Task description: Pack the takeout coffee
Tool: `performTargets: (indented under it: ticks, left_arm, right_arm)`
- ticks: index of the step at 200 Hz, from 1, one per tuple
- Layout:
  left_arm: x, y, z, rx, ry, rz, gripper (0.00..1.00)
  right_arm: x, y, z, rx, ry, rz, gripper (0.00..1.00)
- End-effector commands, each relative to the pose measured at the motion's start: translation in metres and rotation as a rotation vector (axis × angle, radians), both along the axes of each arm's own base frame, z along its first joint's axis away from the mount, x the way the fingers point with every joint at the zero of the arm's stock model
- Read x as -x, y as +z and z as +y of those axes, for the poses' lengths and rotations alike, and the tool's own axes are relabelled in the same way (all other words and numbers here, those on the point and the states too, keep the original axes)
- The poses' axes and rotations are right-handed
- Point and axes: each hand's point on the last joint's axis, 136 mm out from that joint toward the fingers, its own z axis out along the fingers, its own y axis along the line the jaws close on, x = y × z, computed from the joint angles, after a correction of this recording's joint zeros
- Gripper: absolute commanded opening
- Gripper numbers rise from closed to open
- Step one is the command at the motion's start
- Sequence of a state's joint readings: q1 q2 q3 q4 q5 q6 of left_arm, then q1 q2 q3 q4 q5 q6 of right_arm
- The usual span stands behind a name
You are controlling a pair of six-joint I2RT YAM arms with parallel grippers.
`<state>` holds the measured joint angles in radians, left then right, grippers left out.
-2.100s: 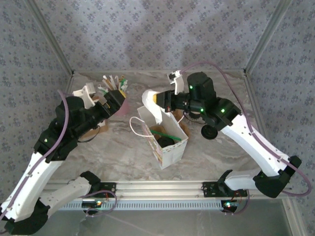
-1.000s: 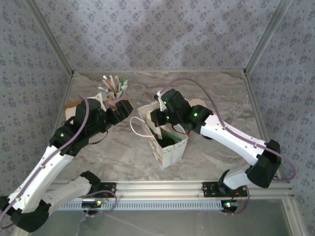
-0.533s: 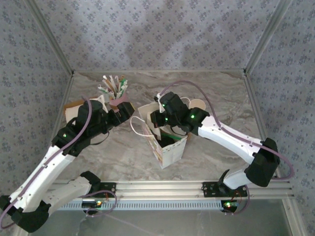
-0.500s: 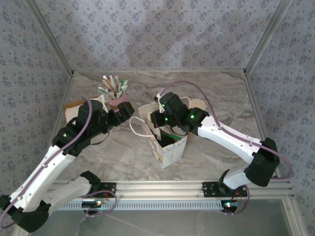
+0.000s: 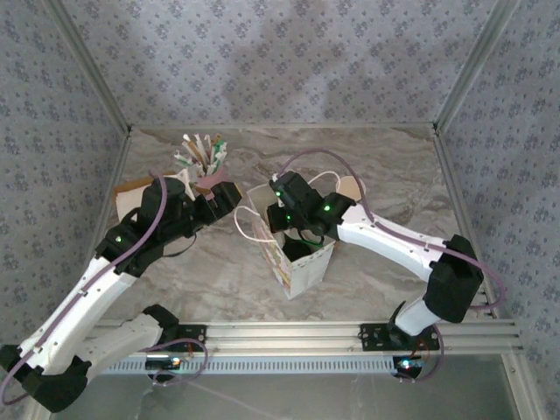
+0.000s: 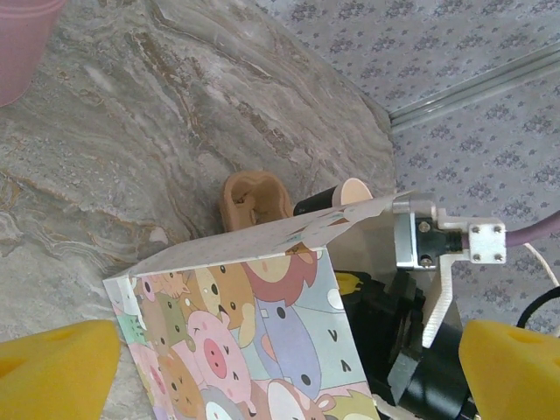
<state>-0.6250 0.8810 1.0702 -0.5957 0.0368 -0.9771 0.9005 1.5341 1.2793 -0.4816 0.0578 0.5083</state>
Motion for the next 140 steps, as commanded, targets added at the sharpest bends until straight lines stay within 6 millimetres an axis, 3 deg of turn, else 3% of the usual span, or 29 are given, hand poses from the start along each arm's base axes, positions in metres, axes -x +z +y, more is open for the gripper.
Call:
performTargets:
  ticks: [1, 73, 140]
  left_arm:
    - [-0.001, 0.003, -0.007, 0.012, -0.024, -0.015, 1.0]
    - [-0.001, 0.009, -0.008, 0.018, -0.029, -0.024, 0.99]
    - [0.002, 0.017, -0.007, 0.011, -0.042, -0.038, 0.99]
  right_arm:
    - [-0.003, 0.007, 0.0, 0.015, -0.024, -0.005, 0.1]
    - [-0.001, 0.041, -0.002, -0.016, -0.002, -0.043, 0.35]
    - [0.009, 0.072, -0.015, -0.047, 0.008, -0.074, 0.46]
